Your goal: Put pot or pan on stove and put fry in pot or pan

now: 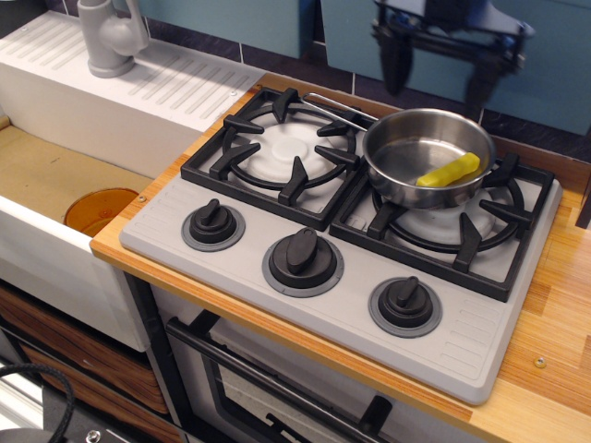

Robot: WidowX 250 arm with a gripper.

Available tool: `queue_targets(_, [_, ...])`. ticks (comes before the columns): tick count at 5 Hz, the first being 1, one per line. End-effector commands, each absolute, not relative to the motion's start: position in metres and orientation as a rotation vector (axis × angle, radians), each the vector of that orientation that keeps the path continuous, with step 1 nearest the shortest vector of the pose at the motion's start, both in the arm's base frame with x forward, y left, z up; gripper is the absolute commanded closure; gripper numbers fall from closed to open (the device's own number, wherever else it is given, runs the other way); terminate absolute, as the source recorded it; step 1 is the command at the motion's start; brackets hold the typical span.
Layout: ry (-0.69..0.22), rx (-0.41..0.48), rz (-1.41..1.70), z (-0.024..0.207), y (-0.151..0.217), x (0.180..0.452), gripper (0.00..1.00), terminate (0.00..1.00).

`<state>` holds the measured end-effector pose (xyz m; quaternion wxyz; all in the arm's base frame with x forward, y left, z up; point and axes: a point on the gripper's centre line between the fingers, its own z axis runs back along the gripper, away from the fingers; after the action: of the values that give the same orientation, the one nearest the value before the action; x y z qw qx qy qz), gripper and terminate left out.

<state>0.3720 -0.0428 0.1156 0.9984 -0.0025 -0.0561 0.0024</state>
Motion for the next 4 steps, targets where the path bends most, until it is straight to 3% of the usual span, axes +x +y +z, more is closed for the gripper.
queue_targets(1, [-0.2,-0.021,0.01,0.149,-0.039,0.391,0.0,0.0])
queue_targets(4, [-0.218,-0.028,0.086,0.135,-0.105,0.385,0.0,0.0])
